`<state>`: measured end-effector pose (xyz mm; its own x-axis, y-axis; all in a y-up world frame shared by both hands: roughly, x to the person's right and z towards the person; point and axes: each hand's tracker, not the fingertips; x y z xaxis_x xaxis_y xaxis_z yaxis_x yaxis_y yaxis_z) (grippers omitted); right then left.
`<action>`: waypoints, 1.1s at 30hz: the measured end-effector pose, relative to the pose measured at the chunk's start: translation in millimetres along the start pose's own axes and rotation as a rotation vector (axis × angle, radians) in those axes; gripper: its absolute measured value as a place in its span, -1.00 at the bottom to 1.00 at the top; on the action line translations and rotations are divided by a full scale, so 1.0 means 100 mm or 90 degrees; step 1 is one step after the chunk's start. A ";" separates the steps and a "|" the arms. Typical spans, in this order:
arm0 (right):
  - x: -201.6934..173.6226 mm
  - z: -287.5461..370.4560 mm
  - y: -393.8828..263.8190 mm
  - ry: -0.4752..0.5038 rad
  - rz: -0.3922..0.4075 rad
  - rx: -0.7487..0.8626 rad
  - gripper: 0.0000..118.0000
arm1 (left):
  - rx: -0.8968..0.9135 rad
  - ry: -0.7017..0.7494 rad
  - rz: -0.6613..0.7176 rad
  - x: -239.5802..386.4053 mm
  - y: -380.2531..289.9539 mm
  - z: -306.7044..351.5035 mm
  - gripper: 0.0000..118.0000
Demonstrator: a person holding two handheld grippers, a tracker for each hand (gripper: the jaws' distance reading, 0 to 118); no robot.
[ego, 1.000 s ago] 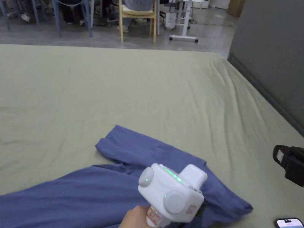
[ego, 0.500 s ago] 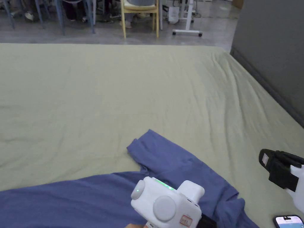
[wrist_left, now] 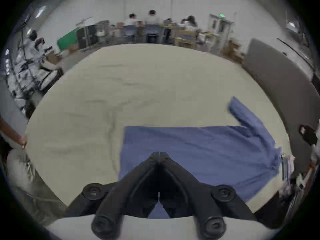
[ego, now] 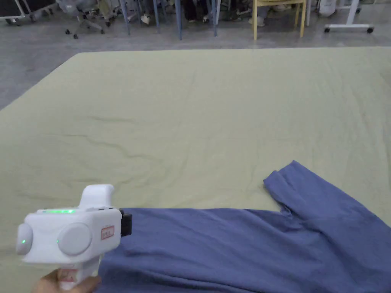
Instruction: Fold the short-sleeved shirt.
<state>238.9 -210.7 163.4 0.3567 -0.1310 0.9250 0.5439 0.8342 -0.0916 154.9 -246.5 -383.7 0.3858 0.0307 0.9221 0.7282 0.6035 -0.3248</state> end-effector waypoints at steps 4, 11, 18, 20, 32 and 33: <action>-0.07 -0.12 0.04 -0.008 0.025 -0.019 -0.96 | -0.101 0.050 0.027 -0.02 0.29 -0.71 0.52; -0.07 -0.43 0.05 -0.025 0.037 -0.072 -0.96 | -0.186 0.012 -0.015 -0.01 0.12 -1.26 0.52; -0.18 -0.90 -0.04 -0.009 0.056 -0.131 -0.96 | -0.134 -0.061 0.038 -0.08 0.21 -1.02 -0.98; -0.21 -0.99 0.02 -0.004 0.054 -0.138 -0.96 | -0.075 -0.053 0.038 -0.10 0.24 -0.83 -0.98; 0.49 -2.41 0.14 -0.081 -0.036 -0.419 0.93 | 0.010 -0.118 0.092 0.16 0.27 -0.47 -0.98; 0.49 -2.48 0.13 -0.068 -0.029 -0.416 0.64 | 0.004 -0.113 0.092 0.16 0.28 -0.49 -0.98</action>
<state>451.8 -339.3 115.5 0.2634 -0.0768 0.9616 0.9173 0.3284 -0.2251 208.9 -268.4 -388.6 0.3797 0.2573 0.8886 0.6688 0.5874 -0.4558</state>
